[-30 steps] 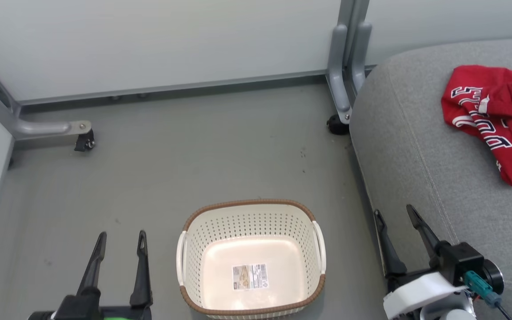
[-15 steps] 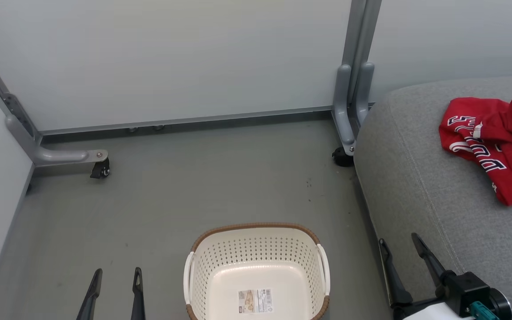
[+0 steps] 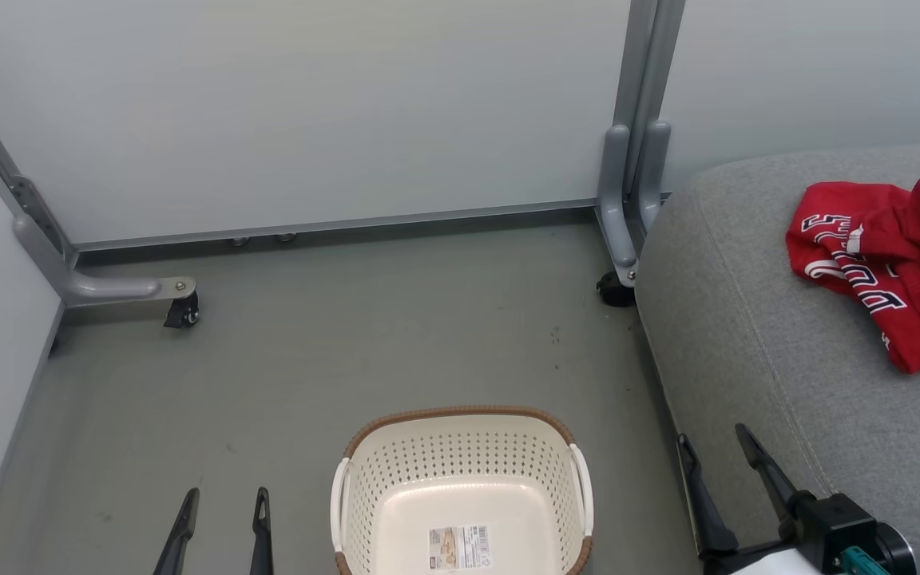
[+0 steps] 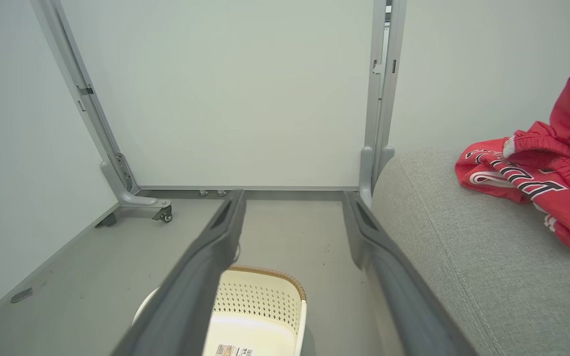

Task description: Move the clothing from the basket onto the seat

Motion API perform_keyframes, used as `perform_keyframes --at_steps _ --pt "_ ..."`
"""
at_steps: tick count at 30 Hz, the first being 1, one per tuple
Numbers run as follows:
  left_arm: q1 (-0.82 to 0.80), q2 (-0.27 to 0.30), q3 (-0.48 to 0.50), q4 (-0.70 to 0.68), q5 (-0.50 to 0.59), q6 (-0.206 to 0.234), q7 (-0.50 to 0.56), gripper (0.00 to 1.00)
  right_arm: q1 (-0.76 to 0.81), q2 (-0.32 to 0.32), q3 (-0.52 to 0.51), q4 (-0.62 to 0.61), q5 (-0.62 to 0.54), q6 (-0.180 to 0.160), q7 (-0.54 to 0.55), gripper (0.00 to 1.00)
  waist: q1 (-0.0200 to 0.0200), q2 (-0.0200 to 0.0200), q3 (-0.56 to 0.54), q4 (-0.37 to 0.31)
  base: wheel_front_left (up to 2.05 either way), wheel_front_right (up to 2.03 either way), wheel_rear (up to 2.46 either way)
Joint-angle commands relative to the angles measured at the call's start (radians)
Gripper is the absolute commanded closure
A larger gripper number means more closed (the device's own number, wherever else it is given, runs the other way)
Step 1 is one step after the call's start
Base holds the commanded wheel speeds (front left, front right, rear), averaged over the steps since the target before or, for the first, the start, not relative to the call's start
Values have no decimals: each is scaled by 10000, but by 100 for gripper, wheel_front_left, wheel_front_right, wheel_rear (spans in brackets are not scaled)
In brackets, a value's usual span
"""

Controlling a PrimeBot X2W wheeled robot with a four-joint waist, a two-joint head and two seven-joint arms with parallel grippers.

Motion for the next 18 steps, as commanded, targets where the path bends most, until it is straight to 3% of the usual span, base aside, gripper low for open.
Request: perform_keyframes --at_steps 1,2,7,18 --pt "94 3 -20 -3 31 -35 1 0 140 -19 8 2 -9 -14 -29 0 1 -1 -9 -1 0 0 0" --pt "-5 -2 -47 -2 28 0 2 100 9 2 11 2 1 0 0 100 1 -1 -12 0 0 0 0" --pt "-3 -24 -119 408 -24 0 7 100 34 68 50 409 72 0 22 100 1 -1 -10 0 0 0 0" --pt "-560 121 -41 706 -2404 -88 403 100 -358 -63 -97 580 2389 -1 426 100 1 -1 57 5 0 0 0"
